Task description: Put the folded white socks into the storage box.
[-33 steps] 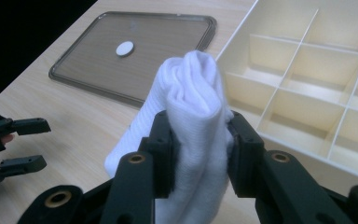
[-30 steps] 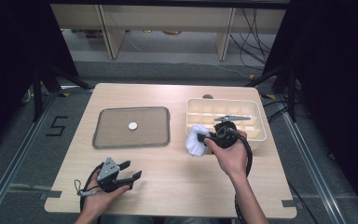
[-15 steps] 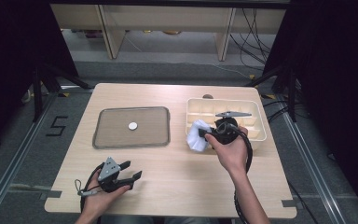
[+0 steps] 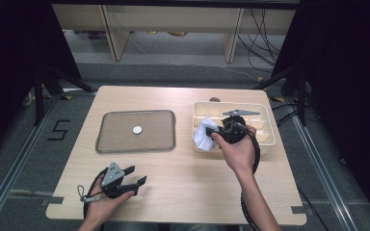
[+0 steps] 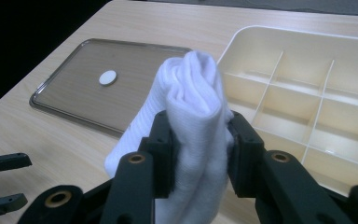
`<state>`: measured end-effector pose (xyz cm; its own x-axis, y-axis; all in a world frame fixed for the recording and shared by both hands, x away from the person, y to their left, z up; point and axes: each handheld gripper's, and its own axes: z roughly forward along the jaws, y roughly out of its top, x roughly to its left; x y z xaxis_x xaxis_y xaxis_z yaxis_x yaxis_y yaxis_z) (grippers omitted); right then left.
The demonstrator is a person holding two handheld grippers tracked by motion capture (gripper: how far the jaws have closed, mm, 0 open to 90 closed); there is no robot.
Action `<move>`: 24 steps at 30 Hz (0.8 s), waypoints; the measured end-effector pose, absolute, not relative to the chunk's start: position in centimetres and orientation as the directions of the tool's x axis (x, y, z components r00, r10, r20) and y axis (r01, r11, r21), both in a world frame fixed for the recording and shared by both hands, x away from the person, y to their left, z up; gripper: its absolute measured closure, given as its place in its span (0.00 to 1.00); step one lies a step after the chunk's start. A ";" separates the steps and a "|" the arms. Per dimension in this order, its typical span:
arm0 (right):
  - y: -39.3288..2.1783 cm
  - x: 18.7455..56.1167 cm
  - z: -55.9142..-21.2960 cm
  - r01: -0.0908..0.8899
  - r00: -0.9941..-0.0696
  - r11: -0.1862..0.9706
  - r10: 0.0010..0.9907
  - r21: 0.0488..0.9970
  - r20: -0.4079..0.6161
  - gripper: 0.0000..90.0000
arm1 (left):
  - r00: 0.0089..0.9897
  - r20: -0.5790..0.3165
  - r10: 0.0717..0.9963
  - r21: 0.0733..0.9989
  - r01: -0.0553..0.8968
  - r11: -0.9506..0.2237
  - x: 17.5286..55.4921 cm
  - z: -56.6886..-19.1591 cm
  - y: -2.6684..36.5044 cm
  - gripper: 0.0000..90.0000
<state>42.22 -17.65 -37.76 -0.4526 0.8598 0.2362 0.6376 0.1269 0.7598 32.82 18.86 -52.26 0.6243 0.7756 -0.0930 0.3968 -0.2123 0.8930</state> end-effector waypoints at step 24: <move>-17.4 44.6 -37.3 0.626 -0.416 0.119 0.887 0.771 0.201 0.75 | 0.616 -0.093 0.782 0.896 0.394 -0.205 32.8 -52.2 18.9 0.41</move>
